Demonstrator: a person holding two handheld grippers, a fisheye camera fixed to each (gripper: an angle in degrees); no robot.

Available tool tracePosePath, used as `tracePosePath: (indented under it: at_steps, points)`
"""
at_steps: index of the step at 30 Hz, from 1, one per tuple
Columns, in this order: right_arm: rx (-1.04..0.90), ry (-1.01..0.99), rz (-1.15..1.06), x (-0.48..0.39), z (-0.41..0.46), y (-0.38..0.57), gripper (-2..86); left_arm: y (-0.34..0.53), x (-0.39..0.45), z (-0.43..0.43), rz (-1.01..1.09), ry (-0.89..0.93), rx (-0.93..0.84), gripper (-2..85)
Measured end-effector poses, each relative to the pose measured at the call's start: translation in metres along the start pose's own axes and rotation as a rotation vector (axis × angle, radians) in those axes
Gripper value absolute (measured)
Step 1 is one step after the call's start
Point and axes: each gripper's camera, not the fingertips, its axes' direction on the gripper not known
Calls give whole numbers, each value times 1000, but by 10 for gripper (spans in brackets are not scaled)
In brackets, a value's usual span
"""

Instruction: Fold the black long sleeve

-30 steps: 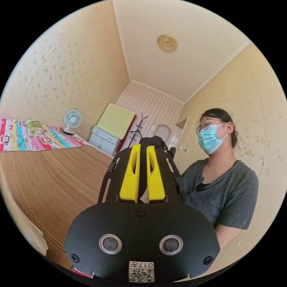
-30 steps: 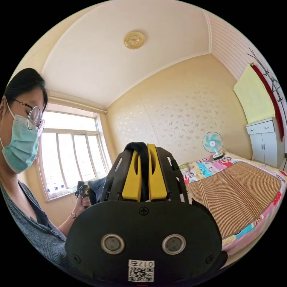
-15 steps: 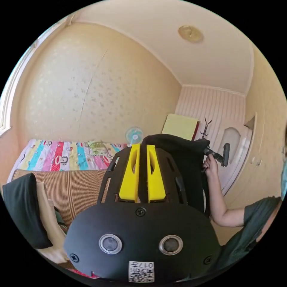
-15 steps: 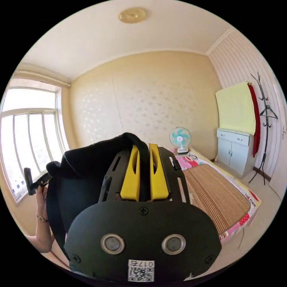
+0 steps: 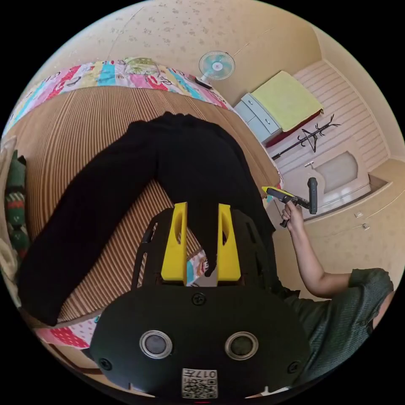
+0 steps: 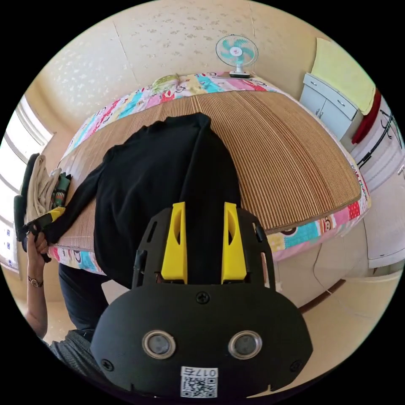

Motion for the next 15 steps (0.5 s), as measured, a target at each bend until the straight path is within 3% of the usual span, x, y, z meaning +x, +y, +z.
tracePosePath:
  at_steps: [2, 4, 6, 9, 11, 13, 15]
  points:
    - [-70, -49, -64, -6, 18, 8, 105, 15, -4, 25, -46, 49, -26, 110]
    - [-66, -4, -165, -9, 2, 1, 52, 24, -8, 41, -78, 93, -39, 110]
    - [-52, -81, -164, 11, -28, -24, 34, 35, -9, 45, -114, 119, -17, 110]
    - [230, -339, 27, 105, -110, -66, 30, 49, -7, 41, -124, 124, 17, 110]
    - [369, -227, 286, 175, -153, -75, 33, 56, -3, 37, -119, 94, 36, 110]
    - [472, 120, 572, 223, -187, -62, 40, 60, -2, 38, -114, 72, 37, 110]
    - [492, 102, 605, 232, -190, -55, 56, 60, -4, 48, -128, 82, -2, 115]
